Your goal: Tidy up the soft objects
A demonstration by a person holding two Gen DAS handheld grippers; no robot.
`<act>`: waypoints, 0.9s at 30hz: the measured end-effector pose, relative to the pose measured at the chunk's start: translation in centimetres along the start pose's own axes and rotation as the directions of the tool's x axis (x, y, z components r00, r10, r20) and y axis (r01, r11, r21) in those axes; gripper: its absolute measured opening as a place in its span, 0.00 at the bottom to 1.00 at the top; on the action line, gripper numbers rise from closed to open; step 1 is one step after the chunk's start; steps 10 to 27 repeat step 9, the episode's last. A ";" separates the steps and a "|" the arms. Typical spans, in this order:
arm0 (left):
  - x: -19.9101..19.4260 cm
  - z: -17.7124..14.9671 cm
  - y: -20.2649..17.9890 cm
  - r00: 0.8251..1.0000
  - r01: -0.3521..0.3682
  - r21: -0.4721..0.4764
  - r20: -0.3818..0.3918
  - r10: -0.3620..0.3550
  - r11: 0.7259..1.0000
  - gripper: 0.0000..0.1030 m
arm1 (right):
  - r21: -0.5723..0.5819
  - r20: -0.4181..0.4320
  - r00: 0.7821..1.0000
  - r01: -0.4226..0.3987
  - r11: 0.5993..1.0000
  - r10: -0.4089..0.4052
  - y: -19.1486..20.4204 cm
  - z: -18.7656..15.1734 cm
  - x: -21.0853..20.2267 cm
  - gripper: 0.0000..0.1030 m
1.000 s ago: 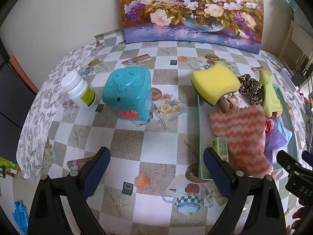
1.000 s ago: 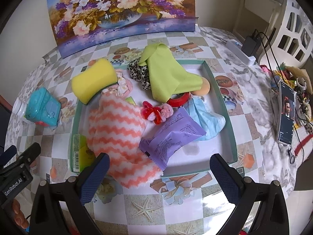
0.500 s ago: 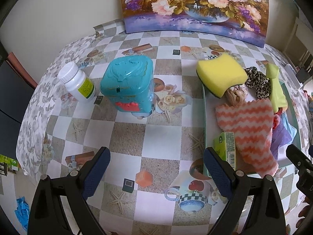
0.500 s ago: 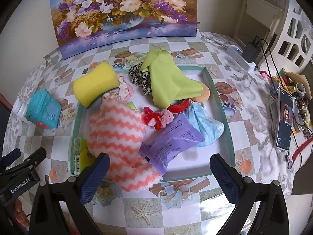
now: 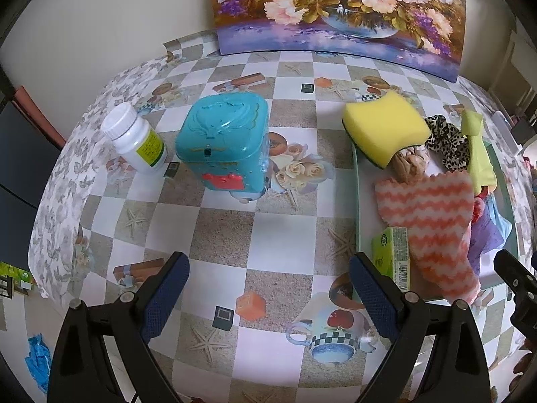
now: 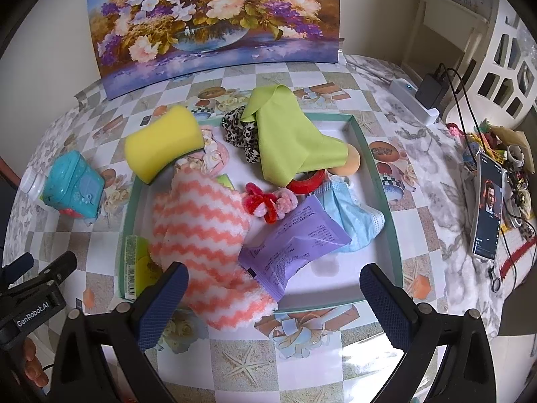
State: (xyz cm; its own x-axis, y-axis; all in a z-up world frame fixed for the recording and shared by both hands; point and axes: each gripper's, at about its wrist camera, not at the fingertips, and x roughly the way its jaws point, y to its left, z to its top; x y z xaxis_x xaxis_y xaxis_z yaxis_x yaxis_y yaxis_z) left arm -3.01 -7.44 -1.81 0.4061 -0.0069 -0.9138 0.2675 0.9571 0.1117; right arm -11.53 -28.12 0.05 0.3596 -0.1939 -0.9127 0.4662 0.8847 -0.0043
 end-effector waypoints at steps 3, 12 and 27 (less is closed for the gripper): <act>0.1 -0.1 0.0 0.999 0.036 -0.003 -0.011 -0.036 0.999 0.93 | 0.000 -0.001 1.000 0.001 1.000 -0.001 0.0 0.0 0.0 1.00; 0.0 -0.1 -0.2 0.999 0.048 0.000 -0.002 -0.048 0.999 0.93 | 0.001 -0.001 1.000 0.000 1.000 0.000 0.0 0.0 0.0 1.00; 0.0 -0.1 -0.2 0.999 0.048 0.000 -0.002 -0.048 0.999 0.93 | 0.001 -0.001 1.000 0.000 1.000 0.000 0.0 0.0 0.0 1.00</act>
